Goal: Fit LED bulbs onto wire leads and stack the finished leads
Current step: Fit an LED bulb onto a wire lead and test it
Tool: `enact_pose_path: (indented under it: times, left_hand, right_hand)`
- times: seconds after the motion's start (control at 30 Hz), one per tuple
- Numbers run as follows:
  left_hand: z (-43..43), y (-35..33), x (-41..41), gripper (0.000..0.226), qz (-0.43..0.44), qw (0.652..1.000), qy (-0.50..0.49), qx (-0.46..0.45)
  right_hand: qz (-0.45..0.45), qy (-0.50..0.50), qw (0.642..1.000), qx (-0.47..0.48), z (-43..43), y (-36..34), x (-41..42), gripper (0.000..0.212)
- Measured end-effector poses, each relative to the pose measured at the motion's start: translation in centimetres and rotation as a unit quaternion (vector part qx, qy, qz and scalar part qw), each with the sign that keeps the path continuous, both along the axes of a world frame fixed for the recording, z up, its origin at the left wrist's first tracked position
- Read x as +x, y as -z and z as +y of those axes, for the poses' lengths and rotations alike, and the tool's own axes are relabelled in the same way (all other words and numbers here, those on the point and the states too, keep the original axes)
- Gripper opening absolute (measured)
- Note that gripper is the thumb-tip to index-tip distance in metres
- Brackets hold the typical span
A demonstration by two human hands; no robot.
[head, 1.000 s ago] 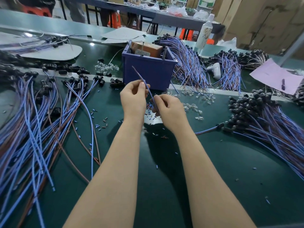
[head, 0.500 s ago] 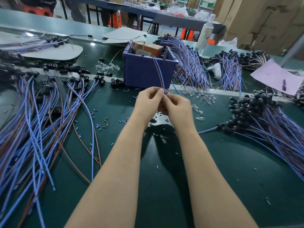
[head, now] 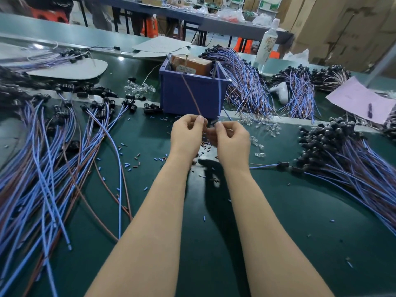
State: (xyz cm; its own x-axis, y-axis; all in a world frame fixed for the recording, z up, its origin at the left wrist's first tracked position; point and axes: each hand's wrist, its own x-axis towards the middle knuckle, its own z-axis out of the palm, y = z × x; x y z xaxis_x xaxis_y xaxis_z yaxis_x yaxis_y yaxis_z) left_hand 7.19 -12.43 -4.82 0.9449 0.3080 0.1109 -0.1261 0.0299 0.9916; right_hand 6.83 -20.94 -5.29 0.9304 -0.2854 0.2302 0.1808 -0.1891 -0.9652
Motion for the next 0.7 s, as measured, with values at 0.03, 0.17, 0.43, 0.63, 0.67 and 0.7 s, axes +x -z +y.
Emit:
enact_pose_path:
  times: [0.03, 0.17, 0.43, 0.63, 0.67, 0.7]
  left_hand:
    - [0.05, -0.03, -0.01, 0.023, 0.001, 1.0, -0.014, -0.024]
    - [0.26, -0.14, 0.05, 0.019, -0.01, 0.996, -0.054, -0.07]
    - [0.43, 0.03, 0.16, 0.016, -0.019, 0.998, -0.053, -0.012]
    - [0.34, 0.02, 0.09, 0.015, -0.014, 0.999, -0.032, -0.007]
    - [0.38, 0.04, 0.12, 0.015, -0.015, 0.999, -0.032, -0.005]
    - [0.38, 0.09, 0.14, 0.015, -0.016, 0.999, -0.032, -0.001]
  right_hand:
    - [0.0, 0.013, 1.0, 0.027, -0.18, -0.03, 0.13, 0.019]
    - [0.013, 0.028, 0.997, 0.064, -1.08, -0.16, 0.36, 0.006]
    - [-0.003, -0.016, 0.993, -0.117, -0.11, -0.14, 0.25, 0.026]
    - [-0.004, -0.018, 0.989, -0.15, -0.25, -0.19, 0.45, 0.031]
    - [-0.005, -0.019, 0.988, -0.154, -0.25, -0.19, 0.45, 0.031]
    - [-0.007, -0.022, 0.987, -0.158, -0.23, -0.19, 0.44, 0.032]
